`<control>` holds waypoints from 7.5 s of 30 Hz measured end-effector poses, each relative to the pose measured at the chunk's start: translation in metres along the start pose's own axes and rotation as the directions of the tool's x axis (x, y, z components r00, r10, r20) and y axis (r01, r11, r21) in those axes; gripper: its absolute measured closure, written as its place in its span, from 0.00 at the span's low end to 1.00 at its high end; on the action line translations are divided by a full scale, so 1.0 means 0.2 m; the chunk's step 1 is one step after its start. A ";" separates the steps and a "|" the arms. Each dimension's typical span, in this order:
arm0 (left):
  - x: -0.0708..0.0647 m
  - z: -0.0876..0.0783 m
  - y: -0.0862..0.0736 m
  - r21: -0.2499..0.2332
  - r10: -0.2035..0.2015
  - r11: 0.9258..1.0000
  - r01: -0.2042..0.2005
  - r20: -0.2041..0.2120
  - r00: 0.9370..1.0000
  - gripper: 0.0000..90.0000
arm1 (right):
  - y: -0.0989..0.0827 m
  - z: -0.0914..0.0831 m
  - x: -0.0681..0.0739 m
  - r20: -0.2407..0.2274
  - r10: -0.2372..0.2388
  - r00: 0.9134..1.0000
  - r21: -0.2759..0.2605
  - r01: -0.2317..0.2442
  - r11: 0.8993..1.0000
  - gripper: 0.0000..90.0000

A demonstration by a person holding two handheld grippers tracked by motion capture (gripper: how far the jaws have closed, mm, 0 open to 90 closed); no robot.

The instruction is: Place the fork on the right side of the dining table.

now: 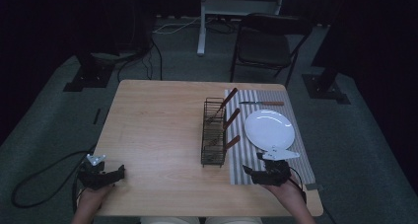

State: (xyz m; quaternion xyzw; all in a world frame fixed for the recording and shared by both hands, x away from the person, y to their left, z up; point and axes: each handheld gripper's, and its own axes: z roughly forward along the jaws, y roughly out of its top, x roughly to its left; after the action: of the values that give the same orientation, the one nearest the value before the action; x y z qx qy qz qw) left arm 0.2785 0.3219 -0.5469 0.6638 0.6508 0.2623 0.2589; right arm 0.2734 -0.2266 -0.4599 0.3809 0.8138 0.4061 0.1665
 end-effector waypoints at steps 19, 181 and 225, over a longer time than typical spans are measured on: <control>0.00 0.00 0.00 0.000 0.000 1.000 0.000 0.000 1.000 0.00 | 0.18 0.04 0.11 -0.046 -0.023 0.999 -0.075 0.019 0.997 0.36; 0.00 0.00 0.00 -0.002 -0.008 1.000 0.008 -0.005 1.000 0.00 | -0.53 -0.09 -0.46 0.145 0.291 0.946 -0.021 -0.291 0.956 0.36; 0.00 0.00 0.00 0.000 -0.006 1.000 0.006 -0.005 1.000 0.00 | -0.44 0.11 -0.18 0.427 0.298 0.853 0.007 -0.333 0.943 0.15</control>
State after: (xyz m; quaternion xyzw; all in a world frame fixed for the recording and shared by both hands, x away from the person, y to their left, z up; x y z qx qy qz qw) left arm 0.2773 0.3213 -0.5469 0.6610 0.6535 0.2634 0.2581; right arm 0.2662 -0.2756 -0.5436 0.5941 0.7007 0.3031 0.2534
